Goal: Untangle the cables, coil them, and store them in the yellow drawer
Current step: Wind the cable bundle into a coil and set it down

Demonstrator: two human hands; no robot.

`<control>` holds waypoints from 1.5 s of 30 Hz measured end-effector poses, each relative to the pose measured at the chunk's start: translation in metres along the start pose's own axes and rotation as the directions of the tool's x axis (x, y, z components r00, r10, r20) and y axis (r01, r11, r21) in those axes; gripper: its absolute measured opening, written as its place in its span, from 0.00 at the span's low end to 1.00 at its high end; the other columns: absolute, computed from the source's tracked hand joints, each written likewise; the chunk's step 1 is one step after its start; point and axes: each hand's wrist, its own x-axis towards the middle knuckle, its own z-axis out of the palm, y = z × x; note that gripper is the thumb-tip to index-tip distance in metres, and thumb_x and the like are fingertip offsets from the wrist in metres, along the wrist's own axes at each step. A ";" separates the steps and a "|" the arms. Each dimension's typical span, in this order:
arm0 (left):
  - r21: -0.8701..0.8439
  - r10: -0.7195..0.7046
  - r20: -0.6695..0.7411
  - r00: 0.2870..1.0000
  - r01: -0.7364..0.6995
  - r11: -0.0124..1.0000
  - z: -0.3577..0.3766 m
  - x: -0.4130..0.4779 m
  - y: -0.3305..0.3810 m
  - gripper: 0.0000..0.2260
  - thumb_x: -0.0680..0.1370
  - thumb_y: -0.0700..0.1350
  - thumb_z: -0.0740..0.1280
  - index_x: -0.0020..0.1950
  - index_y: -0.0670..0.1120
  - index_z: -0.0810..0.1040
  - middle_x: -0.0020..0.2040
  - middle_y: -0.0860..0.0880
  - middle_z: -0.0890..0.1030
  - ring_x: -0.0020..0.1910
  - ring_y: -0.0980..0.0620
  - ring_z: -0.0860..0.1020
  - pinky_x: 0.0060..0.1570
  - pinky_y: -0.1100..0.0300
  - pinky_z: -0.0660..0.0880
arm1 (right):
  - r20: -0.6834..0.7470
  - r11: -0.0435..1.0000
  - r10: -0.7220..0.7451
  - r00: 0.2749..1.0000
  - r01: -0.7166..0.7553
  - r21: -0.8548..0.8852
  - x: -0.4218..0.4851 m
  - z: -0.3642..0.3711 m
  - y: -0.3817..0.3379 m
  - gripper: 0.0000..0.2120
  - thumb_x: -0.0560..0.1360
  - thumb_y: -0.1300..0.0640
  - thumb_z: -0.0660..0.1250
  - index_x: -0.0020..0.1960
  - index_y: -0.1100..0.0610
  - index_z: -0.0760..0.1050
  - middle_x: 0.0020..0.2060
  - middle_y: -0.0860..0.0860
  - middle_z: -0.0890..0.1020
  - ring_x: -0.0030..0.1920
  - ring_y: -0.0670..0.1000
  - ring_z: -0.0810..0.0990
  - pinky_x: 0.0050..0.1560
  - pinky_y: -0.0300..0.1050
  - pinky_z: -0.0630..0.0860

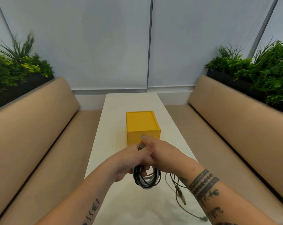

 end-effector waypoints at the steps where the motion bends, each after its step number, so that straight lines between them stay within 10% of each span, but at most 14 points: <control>1: -0.005 0.029 -0.039 0.999 -0.029 1.000 0.004 0.001 -0.002 0.39 0.61 0.79 0.67 0.58 0.50 0.76 0.42 0.45 0.77 0.38 0.46 0.73 0.50 0.49 0.79 | 0.011 1.000 0.010 1.000 -0.010 -0.026 0.001 -0.004 -0.002 0.12 0.76 0.47 0.67 0.56 0.46 0.70 0.45 0.45 0.80 0.43 0.49 0.79 0.40 0.46 0.76; 10: -0.391 -0.049 -0.146 0.988 -0.013 0.920 0.013 0.006 -0.005 0.27 0.67 0.69 0.68 0.48 0.46 0.72 0.29 0.50 0.58 0.26 0.52 0.54 0.26 0.61 0.65 | 0.054 0.955 -0.051 0.997 0.033 0.295 0.001 -0.015 0.027 0.39 0.69 0.32 0.69 0.73 0.44 0.59 0.68 0.42 0.71 0.63 0.48 0.76 0.60 0.42 0.74; 14: -0.399 -0.053 -0.229 0.972 -0.044 0.916 0.010 0.008 -0.009 0.21 0.75 0.62 0.69 0.54 0.46 0.73 0.28 0.51 0.56 0.25 0.53 0.53 0.25 0.62 0.63 | 0.017 0.899 0.011 1.000 -0.017 0.437 -0.001 -0.003 0.043 0.43 0.62 0.25 0.66 0.71 0.43 0.61 0.65 0.42 0.72 0.38 0.44 0.80 0.41 0.41 0.78; 23: -0.516 -0.060 -0.328 0.943 -0.126 0.847 0.001 0.010 -0.012 0.11 0.79 0.53 0.69 0.40 0.50 0.80 0.27 0.52 0.54 0.23 0.54 0.51 0.28 0.63 0.54 | -0.033 0.929 0.050 0.998 -0.035 0.367 0.003 -0.016 0.056 0.12 0.80 0.43 0.65 0.62 0.41 0.71 0.48 0.40 0.82 0.30 0.44 0.77 0.35 0.42 0.73; 28: -0.596 -0.009 -0.356 0.934 -0.220 0.772 0.003 0.011 -0.008 0.09 0.80 0.53 0.67 0.45 0.49 0.77 0.24 0.53 0.55 0.21 0.56 0.52 0.26 0.65 0.53 | -0.327 0.929 -0.020 0.945 0.138 0.342 0.004 -0.006 0.050 0.27 0.72 0.30 0.61 0.66 0.41 0.67 0.57 0.39 0.75 0.36 0.41 0.76 0.39 0.31 0.68; 32: -0.704 0.058 -0.361 0.931 -0.313 0.638 0.000 0.008 0.005 0.08 0.78 0.54 0.68 0.44 0.51 0.81 0.22 0.54 0.54 0.17 0.57 0.53 0.19 0.68 0.59 | -0.525 0.937 0.055 0.849 0.138 0.321 0.003 0.013 0.048 0.14 0.76 0.33 0.59 0.55 0.40 0.67 0.41 0.37 0.76 0.35 0.43 0.74 0.35 0.35 0.66; 34: -0.732 0.060 -0.365 0.929 -0.326 0.598 0.001 0.010 0.010 0.09 0.76 0.55 0.69 0.42 0.51 0.80 0.22 0.54 0.54 0.17 0.57 0.54 0.20 0.68 0.59 | -0.503 0.871 0.136 0.854 0.139 0.471 0.004 0.023 0.039 0.14 0.78 0.34 0.55 0.54 0.40 0.70 0.42 0.39 0.80 0.41 0.42 0.78 0.42 0.41 0.73; 38: -0.732 0.042 -0.440 0.897 -0.385 0.562 0.004 0.019 0.011 0.14 0.78 0.55 0.69 0.56 0.47 0.79 0.21 0.54 0.55 0.18 0.56 0.54 0.20 0.67 0.58 | -0.221 0.398 0.253 0.942 0.107 0.911 0.007 0.034 0.011 0.14 0.79 0.42 0.60 0.58 0.43 0.81 0.51 0.49 0.84 0.52 0.50 0.81 0.57 0.52 0.78; 42: -0.636 -0.008 -0.610 0.793 -0.483 0.602 0.010 0.025 0.010 0.09 0.77 0.53 0.71 0.47 0.49 0.75 0.23 0.53 0.56 0.21 0.54 0.53 0.25 0.63 0.53 | -0.081 0.150 0.298 0.951 0.037 0.988 0.004 0.041 0.005 0.20 0.83 0.46 0.57 0.57 0.61 0.79 0.43 0.62 0.77 0.37 0.53 0.75 0.38 0.46 0.72; 45: -0.554 -0.072 -0.728 0.682 -0.522 0.648 0.011 0.027 0.011 0.12 0.77 0.53 0.72 0.45 0.47 0.73 0.24 0.53 0.57 0.23 0.53 0.54 0.28 0.59 0.54 | -0.081 0.194 0.297 0.951 0.023 0.981 -0.001 0.051 0.004 0.38 0.77 0.29 0.52 0.58 0.65 0.73 0.38 0.59 0.71 0.32 0.50 0.65 0.35 0.46 0.63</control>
